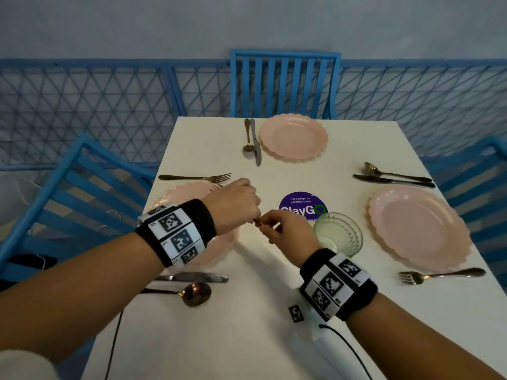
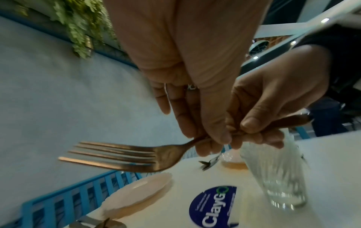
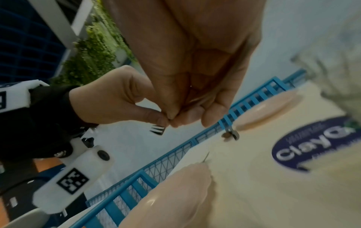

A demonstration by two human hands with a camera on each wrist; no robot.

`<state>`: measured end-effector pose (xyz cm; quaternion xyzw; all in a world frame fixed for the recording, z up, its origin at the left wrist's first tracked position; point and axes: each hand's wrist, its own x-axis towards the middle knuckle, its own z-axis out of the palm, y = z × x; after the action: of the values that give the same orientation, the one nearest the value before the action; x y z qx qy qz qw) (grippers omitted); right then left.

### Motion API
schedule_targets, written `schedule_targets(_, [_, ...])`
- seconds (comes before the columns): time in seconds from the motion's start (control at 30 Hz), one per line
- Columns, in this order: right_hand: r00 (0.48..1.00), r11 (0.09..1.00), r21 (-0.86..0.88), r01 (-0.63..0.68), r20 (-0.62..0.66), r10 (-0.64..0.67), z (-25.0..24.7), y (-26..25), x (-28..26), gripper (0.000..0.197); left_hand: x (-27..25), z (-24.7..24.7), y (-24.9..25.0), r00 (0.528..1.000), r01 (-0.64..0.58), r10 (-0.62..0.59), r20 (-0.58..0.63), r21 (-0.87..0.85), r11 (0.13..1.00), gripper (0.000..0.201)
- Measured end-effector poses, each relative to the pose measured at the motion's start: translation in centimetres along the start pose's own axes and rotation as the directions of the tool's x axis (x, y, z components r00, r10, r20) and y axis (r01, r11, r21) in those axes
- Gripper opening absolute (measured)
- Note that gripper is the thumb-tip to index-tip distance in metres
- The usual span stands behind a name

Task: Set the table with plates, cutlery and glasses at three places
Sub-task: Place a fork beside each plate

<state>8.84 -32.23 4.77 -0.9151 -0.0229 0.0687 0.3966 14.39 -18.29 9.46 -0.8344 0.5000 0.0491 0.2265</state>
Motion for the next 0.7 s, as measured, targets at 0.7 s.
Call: schedule_targets(0.7, [0.923, 0.856, 0.488, 0.17, -0.383, 0.035, -12.9, 3.8, -2.7, 0.017, 6.8, -8.5, 6.7, 0.647, 0.128, -0.742, -0.176, -0.934, 0.334, 0.008])
